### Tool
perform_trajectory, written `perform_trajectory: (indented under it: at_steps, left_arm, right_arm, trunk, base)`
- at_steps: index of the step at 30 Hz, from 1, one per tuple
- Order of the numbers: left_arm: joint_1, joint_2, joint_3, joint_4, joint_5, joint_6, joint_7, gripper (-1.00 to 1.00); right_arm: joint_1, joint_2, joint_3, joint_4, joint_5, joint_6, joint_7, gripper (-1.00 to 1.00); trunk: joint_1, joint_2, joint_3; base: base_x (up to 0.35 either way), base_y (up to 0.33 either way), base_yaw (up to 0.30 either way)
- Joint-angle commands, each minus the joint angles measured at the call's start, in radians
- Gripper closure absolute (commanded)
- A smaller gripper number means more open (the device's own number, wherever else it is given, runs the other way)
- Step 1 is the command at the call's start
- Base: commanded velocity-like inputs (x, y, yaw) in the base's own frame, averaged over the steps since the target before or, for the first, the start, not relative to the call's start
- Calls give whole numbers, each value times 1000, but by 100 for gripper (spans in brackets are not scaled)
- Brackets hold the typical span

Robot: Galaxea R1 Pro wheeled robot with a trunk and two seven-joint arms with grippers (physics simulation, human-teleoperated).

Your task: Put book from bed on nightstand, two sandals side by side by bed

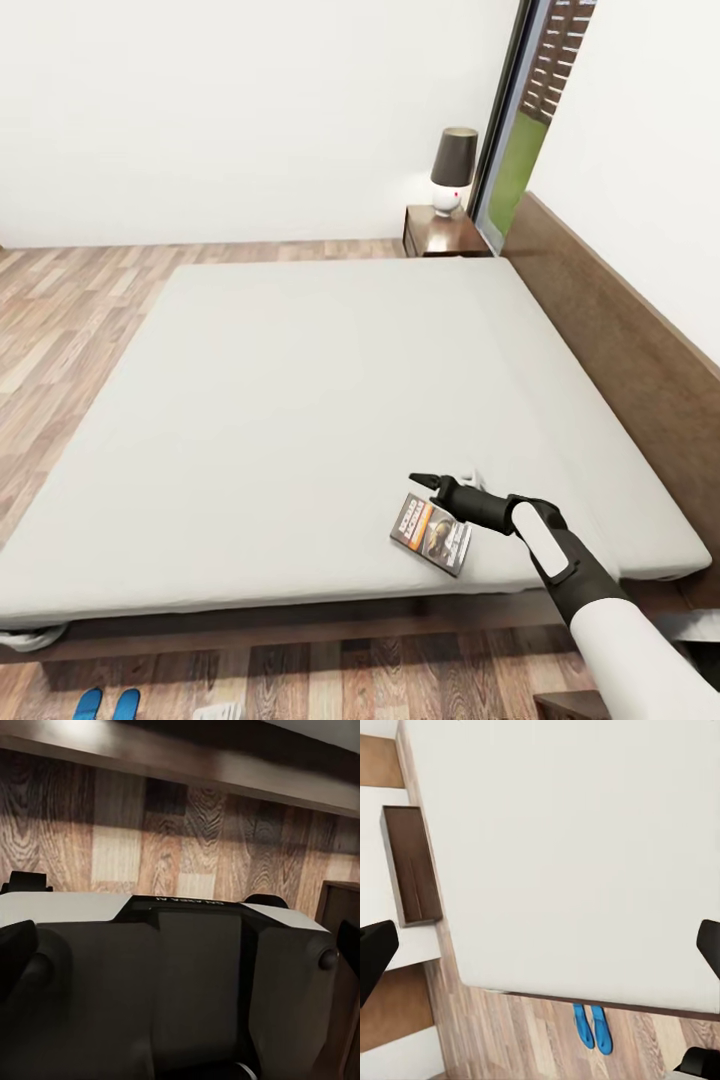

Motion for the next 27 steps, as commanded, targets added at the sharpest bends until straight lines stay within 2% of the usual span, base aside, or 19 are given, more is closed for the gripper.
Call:
perform_trajectory:
  at_steps: [1, 4, 8, 11, 17, 22, 27]
  left_arm:
    - [-1, 0, 2, 1, 5, 0, -5, -100]
    - [-1, 0, 2, 1, 5, 0, -5, -100]
    - [-1, 0, 2, 1, 5, 0, -5, -100]
    - [-1, 0, 2, 1, 5, 0, -5, -100]
    - [-1, 1, 2, 2, 5, 0, -5, -100]
    - [-1, 2, 3, 0, 5, 0, -5, -100]
    - [-1, 16, 4, -36, 10, 5, -31, -100]
  right_arm:
    - [-1, -3, 1, 0, 0, 2, 5, -100]
    - [0, -49, -1, 0, 0, 2, 11, -100]
    - [0, -90, -1, 1, -1, 2, 14, -100]
    - [0, -103, -1, 1, -2, 2, 15, -100]
    - [0, -110, 0, 1, -1, 2, 14, -100]
    - [0, -106, 0, 1, 6, 1, 13, -100]
    - [0, -103, 0, 1, 7, 1, 13, -100]
  trunk:
    - [0, -1, -3]
    - [0, -1, -7]
    - [0, -1, -14]
    - [0, -1, -18]
    - [0, -1, -27]
    - [0, -1, -35]
    - [0, -1, -42]
  base:
    - [0, 0, 0]
    - [0, 0, 0]
    - [0, 0, 0]
    - [0, 0, 0]
    - [0, 0, 0]
    - [0, 0, 0]
    - [0, 0, 0]
